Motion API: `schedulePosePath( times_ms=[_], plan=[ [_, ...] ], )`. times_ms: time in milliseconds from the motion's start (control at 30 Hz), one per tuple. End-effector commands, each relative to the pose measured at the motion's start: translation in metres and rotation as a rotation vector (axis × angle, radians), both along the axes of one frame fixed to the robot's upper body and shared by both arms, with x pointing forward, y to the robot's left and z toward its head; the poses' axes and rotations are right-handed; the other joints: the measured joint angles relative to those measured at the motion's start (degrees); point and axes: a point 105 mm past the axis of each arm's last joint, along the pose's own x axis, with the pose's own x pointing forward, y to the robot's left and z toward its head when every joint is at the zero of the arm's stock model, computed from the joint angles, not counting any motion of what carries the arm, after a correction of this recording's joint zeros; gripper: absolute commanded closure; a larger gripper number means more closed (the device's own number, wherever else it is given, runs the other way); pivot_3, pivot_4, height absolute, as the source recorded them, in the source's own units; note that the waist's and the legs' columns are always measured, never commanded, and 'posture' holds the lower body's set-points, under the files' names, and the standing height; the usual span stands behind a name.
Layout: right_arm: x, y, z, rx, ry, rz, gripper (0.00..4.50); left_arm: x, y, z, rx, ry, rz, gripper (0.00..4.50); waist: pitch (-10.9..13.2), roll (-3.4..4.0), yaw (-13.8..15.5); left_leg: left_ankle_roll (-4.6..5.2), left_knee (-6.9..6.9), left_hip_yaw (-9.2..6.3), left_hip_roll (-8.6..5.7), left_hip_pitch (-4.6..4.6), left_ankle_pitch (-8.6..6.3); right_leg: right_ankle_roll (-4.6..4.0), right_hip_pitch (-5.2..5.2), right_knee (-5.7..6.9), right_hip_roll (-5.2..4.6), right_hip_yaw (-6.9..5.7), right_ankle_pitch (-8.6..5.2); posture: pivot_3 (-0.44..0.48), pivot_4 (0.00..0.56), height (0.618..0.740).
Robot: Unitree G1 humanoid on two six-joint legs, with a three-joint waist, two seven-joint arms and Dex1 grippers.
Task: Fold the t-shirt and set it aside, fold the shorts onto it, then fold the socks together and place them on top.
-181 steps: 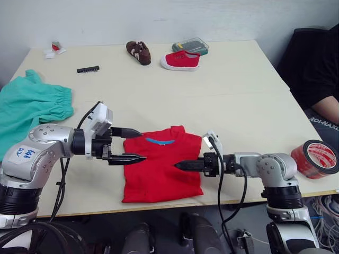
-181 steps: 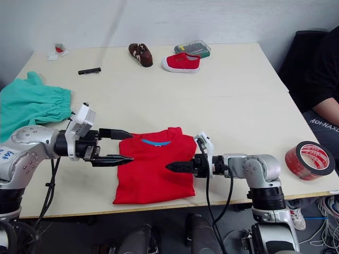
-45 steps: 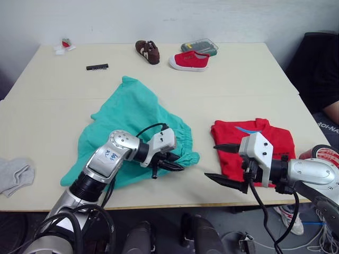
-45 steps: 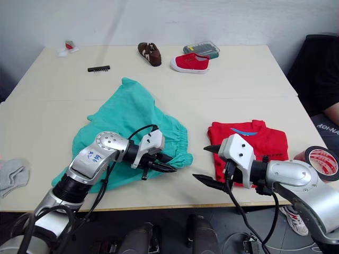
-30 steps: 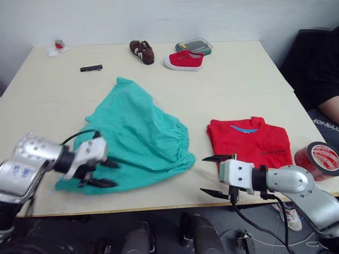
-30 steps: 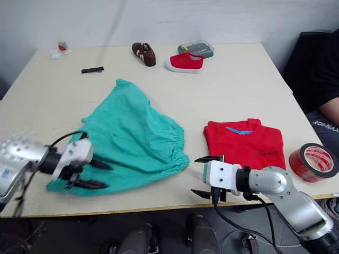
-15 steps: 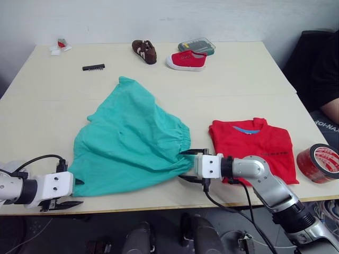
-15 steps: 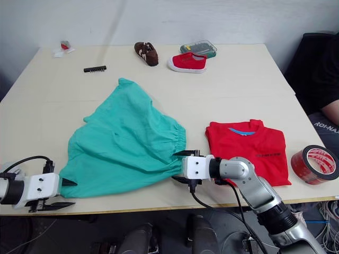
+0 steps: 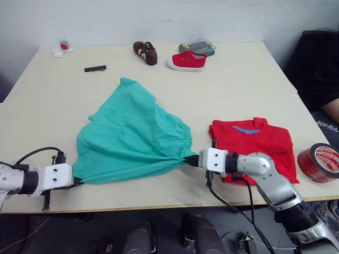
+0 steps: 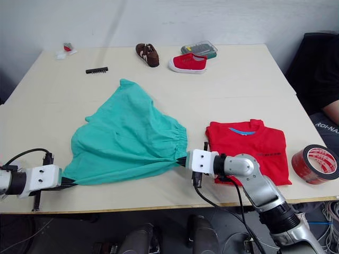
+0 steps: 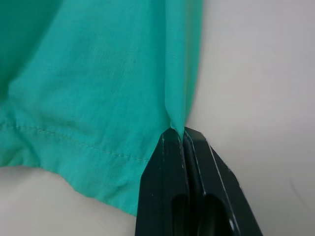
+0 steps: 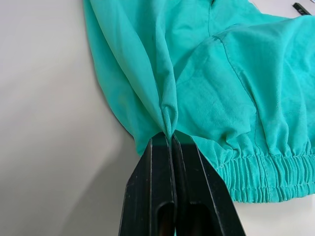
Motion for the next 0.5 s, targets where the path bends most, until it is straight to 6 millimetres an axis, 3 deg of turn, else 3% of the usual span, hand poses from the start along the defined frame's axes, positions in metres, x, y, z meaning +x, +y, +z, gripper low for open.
schedulePosePath(
  times_ms=[33,133,267,333,400,500],
  plan=[
    [-0.007,-0.014,0.022,0.049,0.036,-0.003,4.5,-0.01,-0.021,0.017,-0.156,0.158,-0.035,4.49,0.0,-0.01,-0.2,-0.03,0.01,0.01,0.0,-0.03,0.02,0.0,-0.01,-0.01,0.01,0.0,0.0,0.0,0.15,0.74],
    [-0.017,-0.022,0.022,0.003,0.104,0.023,4.5,-0.014,-0.037,0.027,-0.249,0.23,-0.062,4.49,0.0,-0.01,-0.3,-0.2,0.01,0.02,0.01,-0.07,0.05,0.01,-0.01,-0.13,0.04,0.0,0.0,0.0,0.15,0.74],
    [-0.016,-0.028,0.041,0.068,0.213,0.019,4.5,-0.008,-0.057,0.041,-0.322,0.288,-0.116,4.49,0.0,-0.01,-0.3,-0.18,0.01,0.06,0.0,-0.09,0.03,0.04,0.01,-0.2,0.09,0.01,0.01,0.0,0.15,0.74],
    [-0.01,-0.028,0.049,0.119,0.264,0.001,4.5,0.015,-0.067,0.052,-0.38,0.226,-0.105,4.49,0.0,-0.01,-0.3,-0.2,0.02,0.08,0.0,-0.06,0.05,0.04,0.01,-0.17,0.1,0.02,0.02,0.0,0.15,0.74],
    [0.009,-0.031,0.054,0.151,0.256,-0.06,4.5,0.057,-0.08,0.074,-0.458,0.031,-0.094,4.49,0.0,-0.03,0.1,-0.24,0.04,0.05,-0.03,-0.01,0.17,0.09,0.08,-0.11,0.11,0.02,0.06,0.0,0.15,0.74],
    [0.063,-0.049,0.077,0.13,0.037,-0.252,4.5,0.132,-0.094,0.135,-0.519,-0.386,-0.025,4.49,0.0,-0.21,0.8,-0.22,0.1,-0.02,-0.12,0.0,0.37,0.13,0.2,-0.09,0.13,-0.07,0.23,0.0,0.15,0.74]
  ],
)
